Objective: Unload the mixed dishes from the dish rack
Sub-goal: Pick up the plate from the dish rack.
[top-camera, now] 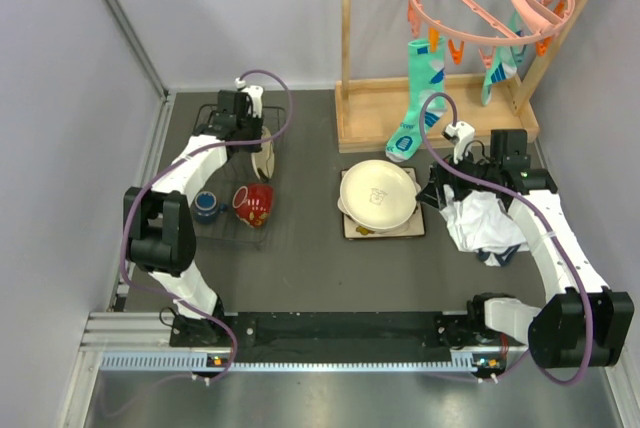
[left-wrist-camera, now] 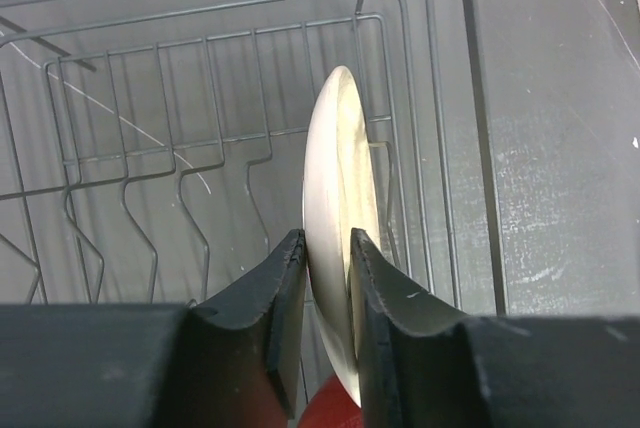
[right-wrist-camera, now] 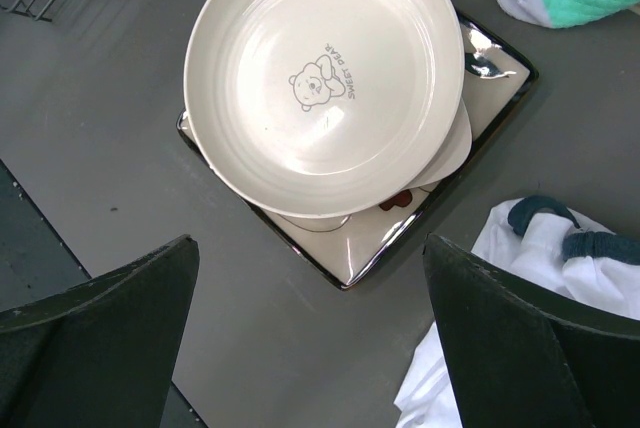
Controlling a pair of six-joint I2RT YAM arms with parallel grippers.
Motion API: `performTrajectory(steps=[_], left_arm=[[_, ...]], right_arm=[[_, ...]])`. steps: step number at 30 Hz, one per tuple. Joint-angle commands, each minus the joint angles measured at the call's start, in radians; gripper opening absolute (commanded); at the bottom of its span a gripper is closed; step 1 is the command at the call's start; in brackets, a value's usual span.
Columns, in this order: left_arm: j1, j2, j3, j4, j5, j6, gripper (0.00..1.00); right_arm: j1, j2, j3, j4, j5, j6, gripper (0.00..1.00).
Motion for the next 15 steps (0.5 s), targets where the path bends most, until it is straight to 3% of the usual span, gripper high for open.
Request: performTrajectory(steps=[1,15], left_arm=[[0.003,0.001,0.021,0.035,0.002,-0.009,0.26],[0.005,-0.013,0.140,-0.020,-0.096,-0.051,0.05]], right_arm=[[-0.009,-0.027,-0.003,0.014,-0.022,-0.018,0.93],[-0.009,-0.025,-0.003,0.012,-0.020,-0.019,0.93]])
